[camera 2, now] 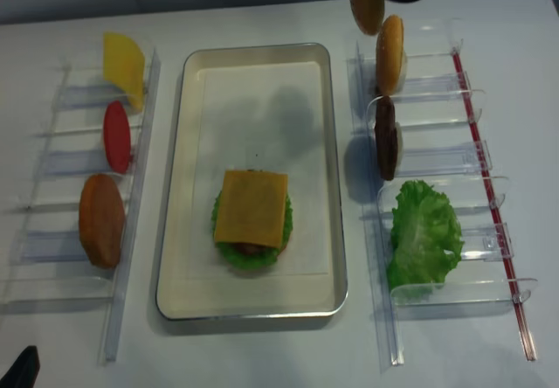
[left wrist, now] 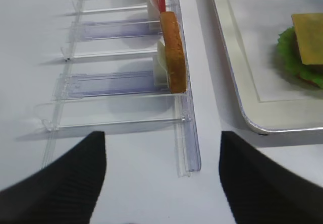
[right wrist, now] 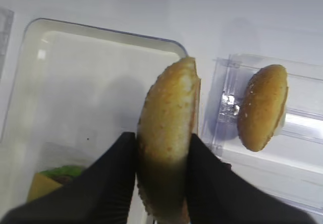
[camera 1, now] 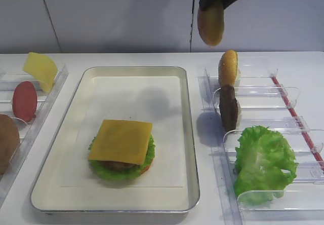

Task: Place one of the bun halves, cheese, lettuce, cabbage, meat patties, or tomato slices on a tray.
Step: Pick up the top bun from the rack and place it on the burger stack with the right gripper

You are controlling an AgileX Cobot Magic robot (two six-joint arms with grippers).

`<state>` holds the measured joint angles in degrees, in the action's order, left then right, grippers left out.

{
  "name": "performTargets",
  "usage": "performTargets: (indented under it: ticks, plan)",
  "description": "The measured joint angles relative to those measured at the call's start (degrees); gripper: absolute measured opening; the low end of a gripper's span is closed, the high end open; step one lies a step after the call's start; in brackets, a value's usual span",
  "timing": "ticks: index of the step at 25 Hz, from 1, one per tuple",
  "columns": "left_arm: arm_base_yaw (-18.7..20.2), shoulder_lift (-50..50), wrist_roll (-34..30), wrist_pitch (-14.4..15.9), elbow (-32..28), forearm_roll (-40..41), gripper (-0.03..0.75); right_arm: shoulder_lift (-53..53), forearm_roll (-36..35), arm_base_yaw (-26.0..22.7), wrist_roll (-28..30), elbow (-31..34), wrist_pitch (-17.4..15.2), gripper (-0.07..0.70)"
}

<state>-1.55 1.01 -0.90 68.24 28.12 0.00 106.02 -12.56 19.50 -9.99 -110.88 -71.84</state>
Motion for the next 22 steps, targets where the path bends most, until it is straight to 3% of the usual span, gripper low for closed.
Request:
performTargets:
  ticks: [12, 17, 22]
  plan:
    - [0.0, 0.0, 0.0, 0.0, 0.0, 0.0, 0.449, -6.5, -7.5, 0.0, 2.4, 1.9, -0.4, 0.271]
    - [0.0, 0.0, 0.0, 0.0, 0.0, 0.0, 0.449, -10.1, -10.1, 0.0, 3.3, 10.4, -0.4, 0.271]
    - [0.0, 0.0, 0.0, 0.0, 0.0, 0.0, 0.449, -13.2, -19.6, 0.0, 10.0, 20.6, 0.0, 0.271]
